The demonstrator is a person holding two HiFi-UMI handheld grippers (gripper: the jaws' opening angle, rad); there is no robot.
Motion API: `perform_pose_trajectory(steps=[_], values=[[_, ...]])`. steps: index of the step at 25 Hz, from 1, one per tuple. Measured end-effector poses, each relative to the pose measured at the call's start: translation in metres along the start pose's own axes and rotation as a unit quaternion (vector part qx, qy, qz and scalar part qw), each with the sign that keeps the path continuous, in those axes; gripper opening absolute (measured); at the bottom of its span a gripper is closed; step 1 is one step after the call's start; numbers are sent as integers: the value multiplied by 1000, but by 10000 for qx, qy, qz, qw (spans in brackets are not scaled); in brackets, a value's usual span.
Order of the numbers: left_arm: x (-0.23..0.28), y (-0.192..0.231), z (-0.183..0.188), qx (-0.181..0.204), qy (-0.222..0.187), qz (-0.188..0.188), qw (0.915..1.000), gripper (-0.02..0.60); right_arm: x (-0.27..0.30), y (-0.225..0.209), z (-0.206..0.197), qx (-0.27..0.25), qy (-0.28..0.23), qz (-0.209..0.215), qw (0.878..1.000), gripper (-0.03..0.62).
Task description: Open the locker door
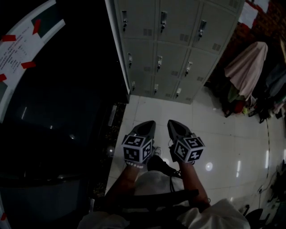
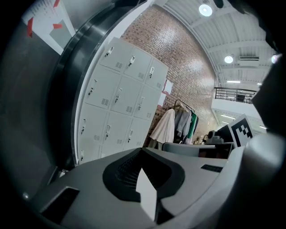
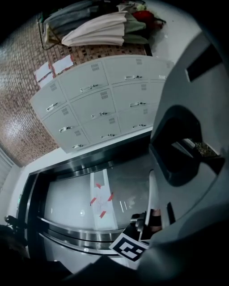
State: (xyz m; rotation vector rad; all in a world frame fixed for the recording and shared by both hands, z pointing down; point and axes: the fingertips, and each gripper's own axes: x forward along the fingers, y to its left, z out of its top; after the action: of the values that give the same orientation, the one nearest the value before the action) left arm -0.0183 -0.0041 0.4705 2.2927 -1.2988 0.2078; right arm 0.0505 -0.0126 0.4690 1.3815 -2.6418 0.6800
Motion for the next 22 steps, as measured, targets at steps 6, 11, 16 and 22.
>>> perform_pose_trajectory(steps=[6,11,16,22], values=[[79,30,46,36,3,5,10000,-3,66,-55,41,42,-11,30,10000,11],[129,49,79,8,-42,107,9999,-3,105,-94,68,43,24,83,10000,11],[166,73,96,1,22,171,9999,-3,146,-118,77,73,130,97,9998,11],[208,121,111,-115,124,181,9997,-3,211,-141,81,105,271,48,9996,11]])
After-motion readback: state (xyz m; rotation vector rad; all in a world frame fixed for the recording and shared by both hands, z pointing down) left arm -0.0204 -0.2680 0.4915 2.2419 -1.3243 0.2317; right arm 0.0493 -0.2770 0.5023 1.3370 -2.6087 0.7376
